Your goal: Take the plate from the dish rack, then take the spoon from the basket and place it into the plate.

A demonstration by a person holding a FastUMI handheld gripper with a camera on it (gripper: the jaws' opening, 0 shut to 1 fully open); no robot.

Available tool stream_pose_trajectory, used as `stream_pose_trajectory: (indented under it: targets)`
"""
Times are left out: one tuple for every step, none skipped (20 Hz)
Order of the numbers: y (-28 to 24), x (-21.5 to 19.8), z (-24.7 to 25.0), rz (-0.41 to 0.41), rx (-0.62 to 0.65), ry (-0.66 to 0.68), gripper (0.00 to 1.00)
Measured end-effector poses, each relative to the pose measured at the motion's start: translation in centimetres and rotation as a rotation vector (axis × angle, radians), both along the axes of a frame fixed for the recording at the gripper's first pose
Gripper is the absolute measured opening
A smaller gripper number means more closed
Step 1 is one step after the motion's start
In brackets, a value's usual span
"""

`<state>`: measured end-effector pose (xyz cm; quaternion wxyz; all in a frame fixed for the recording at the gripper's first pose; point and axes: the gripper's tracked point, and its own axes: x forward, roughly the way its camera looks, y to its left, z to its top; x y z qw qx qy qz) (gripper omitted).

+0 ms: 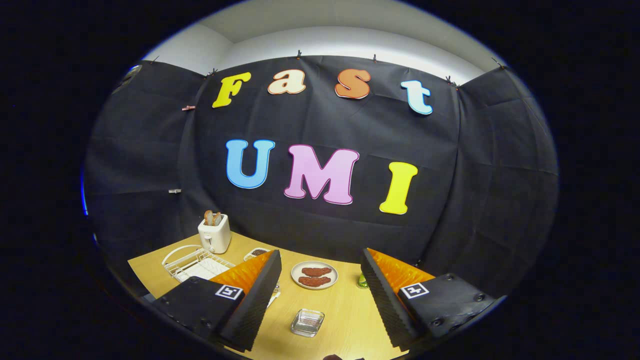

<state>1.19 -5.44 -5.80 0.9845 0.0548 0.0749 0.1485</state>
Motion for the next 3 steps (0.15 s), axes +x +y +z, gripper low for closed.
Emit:
stream_pose_trajectory:
  targets:
    - [-0.31,0.07,0.02,-0.004,-0.005,-0.004,0.98]
    - [-0.5,0.21,-0.05,-0.004,-0.01,-0.007,0.98]
    - [-0.49,0.16,-0.09,-0.002,-0.009,-0.009,0.98]
